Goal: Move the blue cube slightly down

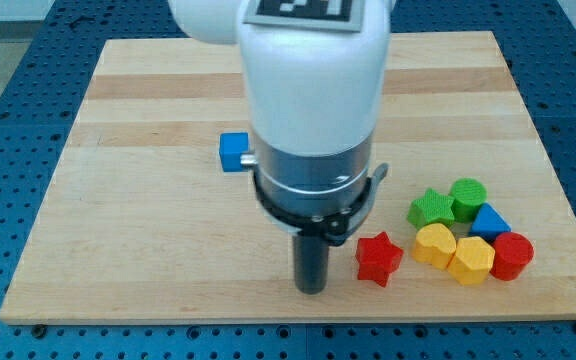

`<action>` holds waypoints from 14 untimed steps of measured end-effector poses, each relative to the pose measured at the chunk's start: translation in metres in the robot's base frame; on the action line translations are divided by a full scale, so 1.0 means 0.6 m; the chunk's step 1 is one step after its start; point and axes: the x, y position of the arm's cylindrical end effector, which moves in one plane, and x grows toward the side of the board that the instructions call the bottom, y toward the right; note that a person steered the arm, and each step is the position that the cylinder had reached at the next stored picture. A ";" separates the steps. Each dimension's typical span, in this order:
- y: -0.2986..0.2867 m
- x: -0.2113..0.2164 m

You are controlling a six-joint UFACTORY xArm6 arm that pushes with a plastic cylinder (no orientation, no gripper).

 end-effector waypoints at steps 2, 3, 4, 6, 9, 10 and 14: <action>0.124 -0.003; 0.110 -0.003; 0.030 -0.004; -0.059 -0.160; -0.124 -0.355; -0.167 -0.353; -0.167 -0.186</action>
